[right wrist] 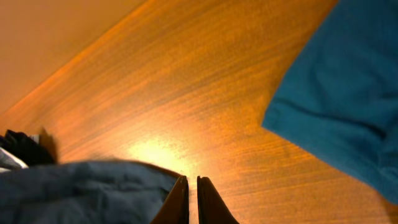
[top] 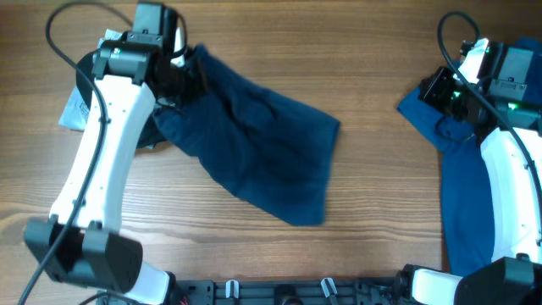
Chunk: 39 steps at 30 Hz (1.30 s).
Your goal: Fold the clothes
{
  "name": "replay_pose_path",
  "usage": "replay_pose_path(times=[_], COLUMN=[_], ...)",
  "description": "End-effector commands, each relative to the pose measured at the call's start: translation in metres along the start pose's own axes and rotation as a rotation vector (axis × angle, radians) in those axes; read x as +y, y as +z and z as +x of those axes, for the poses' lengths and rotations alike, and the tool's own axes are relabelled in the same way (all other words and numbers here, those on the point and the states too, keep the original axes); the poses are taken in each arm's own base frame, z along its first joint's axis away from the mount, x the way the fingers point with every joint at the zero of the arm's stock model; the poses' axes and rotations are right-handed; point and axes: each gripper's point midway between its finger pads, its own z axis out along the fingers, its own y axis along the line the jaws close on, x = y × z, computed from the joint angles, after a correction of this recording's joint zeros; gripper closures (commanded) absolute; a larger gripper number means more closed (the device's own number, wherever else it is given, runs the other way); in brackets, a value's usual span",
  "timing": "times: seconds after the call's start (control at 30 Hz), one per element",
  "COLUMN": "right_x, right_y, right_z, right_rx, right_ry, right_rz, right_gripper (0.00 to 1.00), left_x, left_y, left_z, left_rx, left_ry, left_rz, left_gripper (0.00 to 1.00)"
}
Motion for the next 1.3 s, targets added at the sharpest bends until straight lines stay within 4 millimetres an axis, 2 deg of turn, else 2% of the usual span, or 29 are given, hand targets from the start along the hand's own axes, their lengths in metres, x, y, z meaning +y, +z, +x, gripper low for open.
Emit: replay_pose_path(times=[0.0, 0.1, 0.13, 0.17, 0.2, 0.23, 0.27, 0.33, 0.37, 0.4, 0.53, 0.67, 0.77, 0.8, 0.83, 0.87, 0.9, 0.93, 1.03, 1.1, 1.13, 1.17, 1.2, 1.23, 1.27], right_x=[-0.005, -0.005, -0.005, -0.006, -0.006, -0.007, -0.007, -0.007, -0.007, -0.007, -0.006, 0.015, 0.053, 0.073, 0.089, 0.104, 0.113, 0.119, 0.119, 0.125, 0.126, 0.124, 0.116, 0.107, 0.090], right_y=[0.000, 0.000, 0.000, 0.000, 0.000, 0.000, 0.000, 0.000, 0.000, 0.000, 0.000, 0.000, 0.004, 0.006, 0.007, 0.011, 0.016, 0.023, 0.058, 0.070, 0.072, 0.072, 0.071, 0.069, 0.067], right_z=[0.005, 0.007, 0.008, 0.009, 0.010, 0.011, 0.011, 0.012, 0.012, 0.012, 0.017, 0.025, 0.047, 0.062, 0.076, 0.095, 0.111, 0.129, 0.189, 0.230, 0.251, 0.265, 0.277, 0.280, 0.278], right_rx=[0.023, 0.031, 0.033, 0.037, 0.042, 0.046, 0.048, 0.049, 0.049, 0.051, 0.071, 0.112, 0.183, 0.226, 0.264, 0.314, 0.354, 0.398, 0.562, 0.698, 0.771, 0.824, 0.873, 0.895, 0.902], right_ry=[0.003, -0.003, -0.002, -0.001, 0.000, 0.002, 0.002, 0.002, 0.003, 0.003, 0.009, -0.018, -0.148, -0.230, -0.289, -0.348, -0.390, -0.428, -0.511, -0.530, -0.557, -0.580, -0.589, -0.586, -0.567], right_rz=[0.022, 0.025, 0.026, 0.027, 0.029, 0.030, 0.031, 0.031, 0.031, 0.032, 0.022, -0.087, -0.224, -0.300, -0.348, -0.375, -0.376, -0.358, -0.216, -0.243, -0.269, -0.271, -0.233, -0.176, -0.063], right_gripper=[0.95, 0.95, 0.95, 0.95, 0.95, 0.95, 0.95, 0.95, 0.95, 0.95, 0.95, 0.94, 0.90, 0.88, 0.80, 0.65, 0.44, 0.31, 0.25, 0.25, 0.31, 0.66, 0.85, 0.95, 0.95], left_x=[-0.033, -0.059, -0.070, -0.079, -0.088, -0.095, -0.106, -0.132, -0.152, -0.162, -0.165, -0.148, -0.112, -0.099, -0.085, -0.074, -0.061, -0.051, -0.013, 0.007, 0.015, 0.021, 0.027, 0.031, 0.035], left_y=[0.024, 0.051, 0.064, 0.077, 0.090, 0.102, 0.113, 0.121, 0.119, 0.117, 0.097, 0.055, 0.024, 0.017, 0.011, 0.008, 0.007, 0.007, 0.004, 0.001, 0.000, -0.001, -0.002, -0.003, -0.003], left_z=[0.029, 0.050, 0.060, 0.070, 0.080, 0.090, 0.102, 0.120, 0.128, 0.131, 0.127, 0.111, 0.084, 0.075, 0.066, 0.059, 0.052, 0.048, 0.039, 0.038, 0.038, 0.038, 0.038, 0.039, 0.040], left_rx=[0.068, 0.126, 0.156, 0.183, 0.206, 0.229, 0.252, 0.294, 0.308, 0.306, 0.304, 0.292, 0.204, 0.173, 0.143, 0.125, 0.118, 0.119, 0.149, 0.172, 0.182, 0.188, 0.198, 0.205, 0.213], left_ry=[0.107, 0.163, 0.197, 0.212, 0.216, 0.218, 0.231, 0.260, 0.268, 0.256, 0.249, 0.218, 0.169, 0.151, 0.132, 0.113, 0.087, 0.065, -0.027, -0.074, -0.093, -0.106, -0.120, -0.131, -0.138], left_rz=[-0.036, -0.035, -0.037, -0.043, -0.048, -0.057, -0.051, 0.032, 0.108, 0.133, 0.137, 0.101, 0.018, -0.017, -0.054, -0.083, -0.110, -0.126, -0.183, -0.214, -0.226, -0.234, -0.244, -0.252, -0.258], left_gripper=[0.96, 0.92, 0.85, 0.74, 0.67, 0.47, 0.36, 0.35, 0.36, 0.35, 0.37, 0.37, 0.38, 0.36, 0.29, 0.25, 0.19, 0.16, 0.16, 0.14, 0.13, 0.12, 0.11, 0.10, 0.09])
